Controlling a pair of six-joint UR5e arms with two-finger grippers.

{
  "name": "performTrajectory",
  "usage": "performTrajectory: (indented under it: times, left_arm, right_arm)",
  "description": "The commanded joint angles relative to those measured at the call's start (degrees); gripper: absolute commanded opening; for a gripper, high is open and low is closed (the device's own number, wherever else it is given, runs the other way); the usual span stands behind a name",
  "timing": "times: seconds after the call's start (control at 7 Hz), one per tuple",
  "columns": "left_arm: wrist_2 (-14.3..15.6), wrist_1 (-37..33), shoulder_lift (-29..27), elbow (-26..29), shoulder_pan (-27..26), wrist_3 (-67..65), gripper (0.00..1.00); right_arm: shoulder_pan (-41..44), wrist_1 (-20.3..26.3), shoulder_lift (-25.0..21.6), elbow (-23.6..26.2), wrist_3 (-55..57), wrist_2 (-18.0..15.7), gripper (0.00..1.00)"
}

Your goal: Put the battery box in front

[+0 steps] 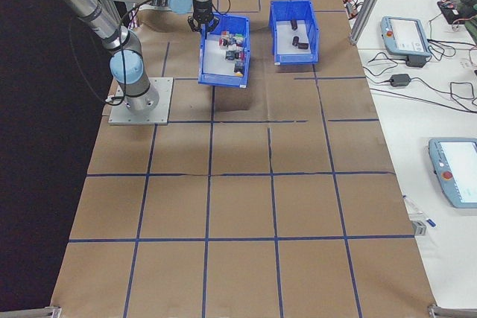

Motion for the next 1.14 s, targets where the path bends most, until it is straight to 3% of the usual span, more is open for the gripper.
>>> performTrajectory:
  times: [0.0, 0.43, 0.86, 1.0]
  left_arm:
    - [1.25, -1.78, 4.17, -0.36, 4.9, 27.11, 0.99]
    - [1.34, -3.52, 7.25, -1.16, 7.74, 58.72, 0.99]
    - [4.41, -7.39, 9.11, -1.07, 8.44, 63.97, 0.99]
    - [4.94, -7.58, 9.37, -1.07, 8.44, 63.97, 0.99]
  right_arm:
    - [6.15, -5.85, 3.02, 0.26, 6.8, 0.72, 0.05]
    - [12.76, -13.25, 8.47, 0.17, 12.17, 0.72, 0.05]
    - [15.68, -17.48, 12.43, 0.17, 14.83, 0.19, 0.07]
    - [15.68, -17.4, 12.53, 0.26, 14.83, 0.19, 0.28]
